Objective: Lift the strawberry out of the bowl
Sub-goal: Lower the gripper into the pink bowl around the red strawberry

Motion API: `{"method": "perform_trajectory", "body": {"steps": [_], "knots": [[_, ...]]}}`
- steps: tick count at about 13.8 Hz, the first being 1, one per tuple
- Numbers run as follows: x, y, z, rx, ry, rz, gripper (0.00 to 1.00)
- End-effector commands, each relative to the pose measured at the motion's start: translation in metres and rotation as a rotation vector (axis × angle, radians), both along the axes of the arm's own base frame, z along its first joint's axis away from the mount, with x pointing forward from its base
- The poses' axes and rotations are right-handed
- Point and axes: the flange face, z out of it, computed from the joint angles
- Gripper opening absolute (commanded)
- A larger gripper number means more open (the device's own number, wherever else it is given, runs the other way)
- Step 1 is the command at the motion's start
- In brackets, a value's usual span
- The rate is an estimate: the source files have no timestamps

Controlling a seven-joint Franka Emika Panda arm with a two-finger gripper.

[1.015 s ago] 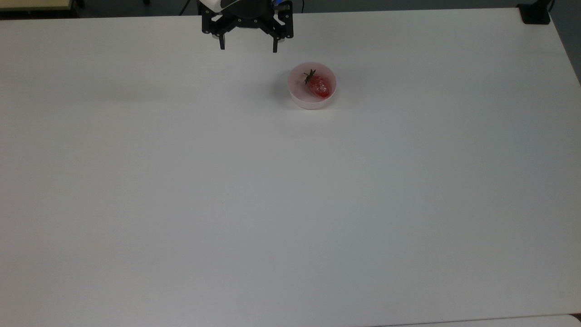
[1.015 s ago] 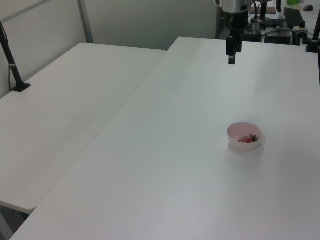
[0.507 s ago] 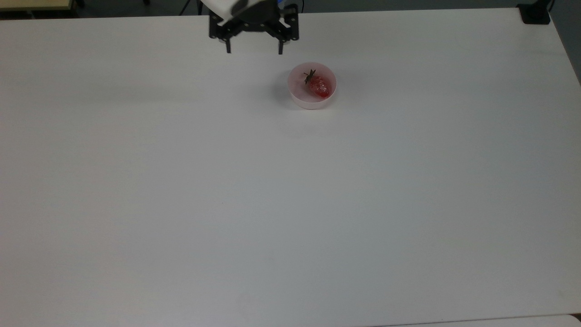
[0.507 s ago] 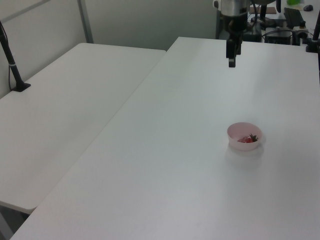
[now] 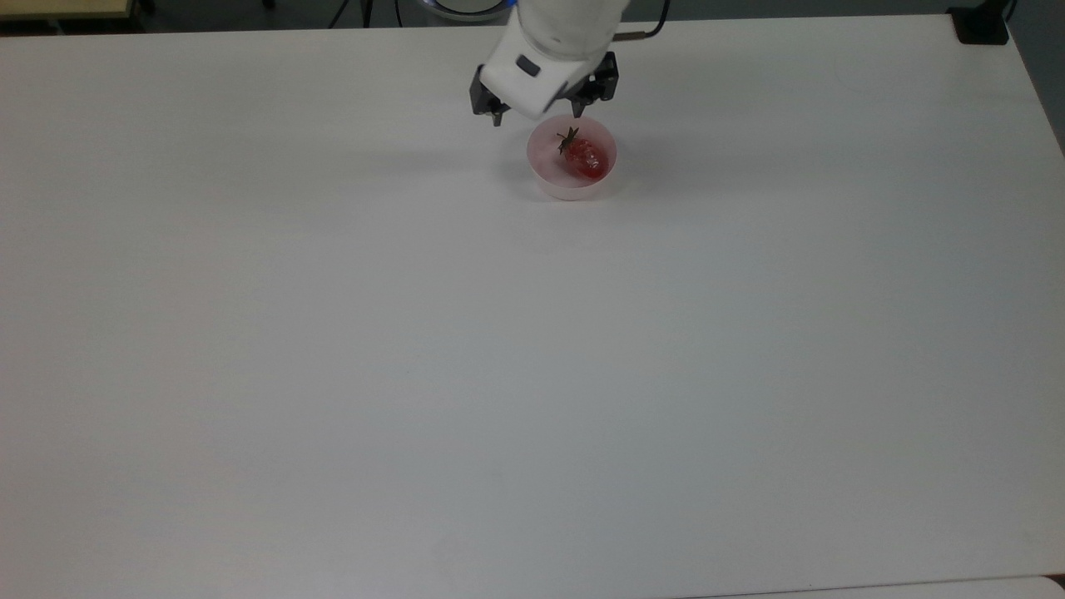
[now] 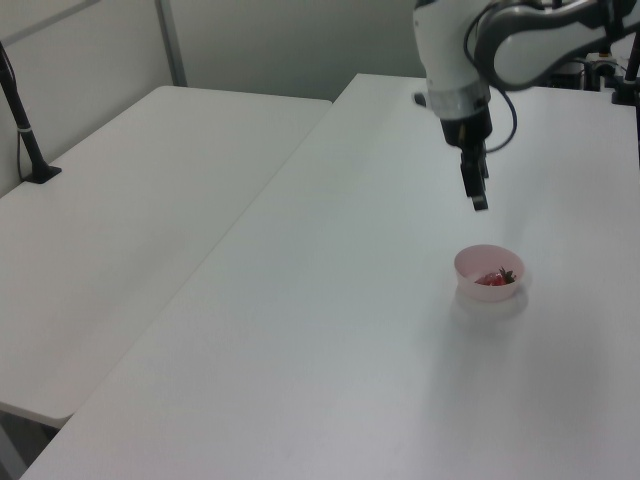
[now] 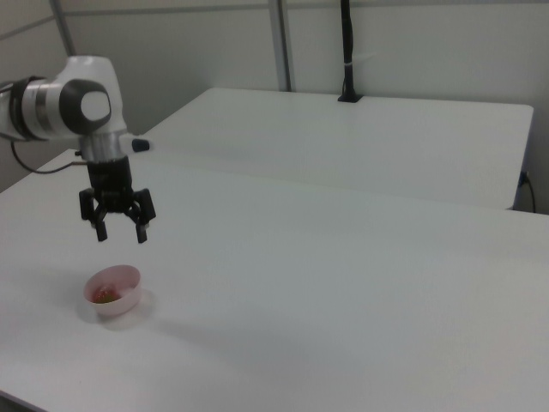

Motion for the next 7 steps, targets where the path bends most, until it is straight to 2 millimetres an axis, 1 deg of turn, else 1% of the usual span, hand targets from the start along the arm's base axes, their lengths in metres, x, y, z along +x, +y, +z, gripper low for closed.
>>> {"method": "perform_trajectory", "body": {"steps": [1, 2, 3, 4, 6, 7], "knots": [[-0.025, 0.028, -0.049, 0.001, 0.036, 0.078, 0.94], [-0.027, 0.032, -0.060, -0.006, 0.051, 0.091, 0.90], [-0.030, 0.035, -0.071, -0.014, 0.071, 0.099, 0.89], [-0.031, 0.038, -0.079, -0.017, 0.076, 0.105, 0.89], [-0.030, 0.044, -0.090, -0.012, 0.067, 0.115, 0.84], [-0.030, 0.046, -0.099, -0.012, 0.070, 0.119, 0.82]]}}
